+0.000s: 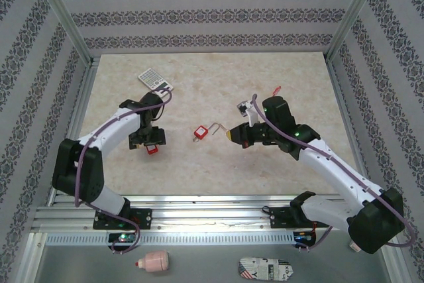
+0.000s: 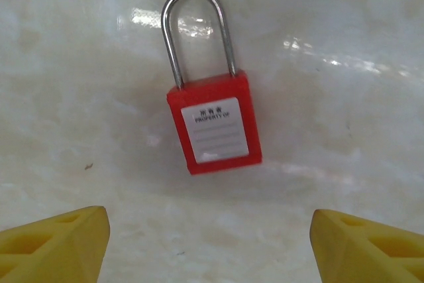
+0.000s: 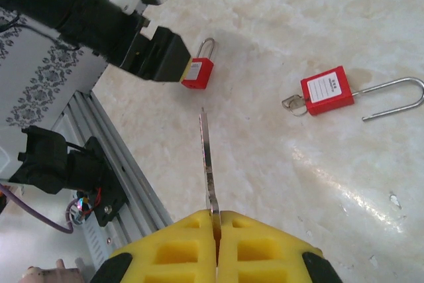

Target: Unlock with the key

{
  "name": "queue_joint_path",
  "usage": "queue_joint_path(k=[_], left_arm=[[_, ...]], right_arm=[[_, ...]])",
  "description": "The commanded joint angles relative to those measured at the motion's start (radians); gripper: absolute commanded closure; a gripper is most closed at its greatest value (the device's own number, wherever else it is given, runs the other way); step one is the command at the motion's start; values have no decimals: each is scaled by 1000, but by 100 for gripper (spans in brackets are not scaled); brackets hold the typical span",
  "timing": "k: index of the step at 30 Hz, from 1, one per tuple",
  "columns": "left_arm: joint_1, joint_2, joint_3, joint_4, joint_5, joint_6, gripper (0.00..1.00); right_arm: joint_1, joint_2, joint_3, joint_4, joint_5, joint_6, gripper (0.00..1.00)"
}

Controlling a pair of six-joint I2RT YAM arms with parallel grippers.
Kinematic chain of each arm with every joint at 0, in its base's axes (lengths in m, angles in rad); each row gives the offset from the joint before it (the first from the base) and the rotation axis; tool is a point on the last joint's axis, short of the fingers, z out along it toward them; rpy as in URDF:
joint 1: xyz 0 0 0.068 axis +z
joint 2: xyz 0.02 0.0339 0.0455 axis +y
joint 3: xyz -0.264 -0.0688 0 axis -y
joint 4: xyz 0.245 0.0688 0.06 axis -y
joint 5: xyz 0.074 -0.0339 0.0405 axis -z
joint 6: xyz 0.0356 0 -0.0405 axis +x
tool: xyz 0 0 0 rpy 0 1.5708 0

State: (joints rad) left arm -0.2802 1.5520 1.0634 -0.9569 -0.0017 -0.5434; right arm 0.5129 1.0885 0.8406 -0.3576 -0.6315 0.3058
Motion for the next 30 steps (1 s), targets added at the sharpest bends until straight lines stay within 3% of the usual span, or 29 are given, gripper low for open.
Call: queue_joint_path(k=[1,5,15,30], left_arm=[[36,55,-25,87,82,-48,22],[52,110,-40,160,142,-104,25],[87,128,-67,183,108,-127,29],[95,156,-84,247,111,-146,49]], right_arm=[[16,-31,-37,20,21,-27,100],[25,-45,-51,26,31,-29,100],[50,-56,-73,43,46,-31,100],[86,-43,-87,56,71,-27,100]])
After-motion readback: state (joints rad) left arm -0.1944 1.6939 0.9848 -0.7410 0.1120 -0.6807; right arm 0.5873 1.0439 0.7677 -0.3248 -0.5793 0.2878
